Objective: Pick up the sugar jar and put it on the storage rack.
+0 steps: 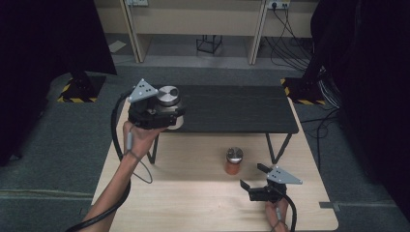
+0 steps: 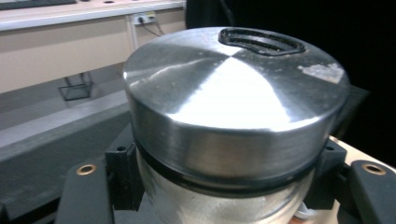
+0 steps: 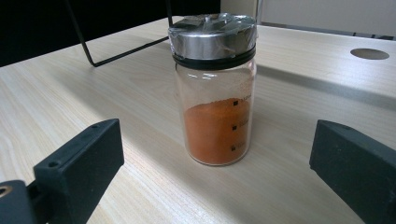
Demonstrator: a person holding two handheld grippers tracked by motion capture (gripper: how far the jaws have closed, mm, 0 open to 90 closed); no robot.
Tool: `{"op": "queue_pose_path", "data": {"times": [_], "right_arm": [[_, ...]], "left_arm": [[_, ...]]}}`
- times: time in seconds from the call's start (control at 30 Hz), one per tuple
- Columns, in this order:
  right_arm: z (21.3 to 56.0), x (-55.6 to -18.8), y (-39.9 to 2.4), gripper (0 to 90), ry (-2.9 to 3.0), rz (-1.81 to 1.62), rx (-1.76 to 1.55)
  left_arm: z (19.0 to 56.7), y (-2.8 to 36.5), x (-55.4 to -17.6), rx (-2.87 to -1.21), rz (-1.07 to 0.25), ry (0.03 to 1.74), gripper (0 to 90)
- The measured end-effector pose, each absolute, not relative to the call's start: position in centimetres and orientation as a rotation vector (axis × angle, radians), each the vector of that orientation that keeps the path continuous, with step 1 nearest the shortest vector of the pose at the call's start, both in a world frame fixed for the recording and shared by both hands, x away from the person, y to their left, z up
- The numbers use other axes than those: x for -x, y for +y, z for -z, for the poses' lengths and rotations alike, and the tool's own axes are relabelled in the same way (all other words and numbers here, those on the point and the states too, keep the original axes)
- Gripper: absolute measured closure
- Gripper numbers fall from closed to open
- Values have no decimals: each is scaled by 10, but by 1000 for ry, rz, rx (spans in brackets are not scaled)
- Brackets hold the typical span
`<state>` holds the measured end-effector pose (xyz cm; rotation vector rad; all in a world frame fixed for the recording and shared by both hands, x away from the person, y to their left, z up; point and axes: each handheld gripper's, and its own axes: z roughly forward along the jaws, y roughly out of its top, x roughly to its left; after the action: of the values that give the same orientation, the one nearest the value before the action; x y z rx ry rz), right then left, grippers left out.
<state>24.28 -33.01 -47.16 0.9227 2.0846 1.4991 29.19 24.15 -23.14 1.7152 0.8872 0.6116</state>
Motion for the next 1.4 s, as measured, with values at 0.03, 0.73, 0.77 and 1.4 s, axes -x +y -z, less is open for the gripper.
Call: {"op": "queue_pose_path", "data": {"times": [0.03,0.73,0.77,1.4], "right_arm": [[472,-243,-330,30,2083,-1500,-922],[473,-244,-332,30,2079,-1514,-930],[473,-244,-332,30,2080,-1514,-930],[472,-244,-331,30,2090,-1506,-923]], "left_arm": [[230,239,-295,-1722,-626,896,315],[247,206,-344,-1717,-708,1038,315],[249,205,-345,-1712,-709,1041,314],[268,207,-352,-1711,-720,1043,308]]}}
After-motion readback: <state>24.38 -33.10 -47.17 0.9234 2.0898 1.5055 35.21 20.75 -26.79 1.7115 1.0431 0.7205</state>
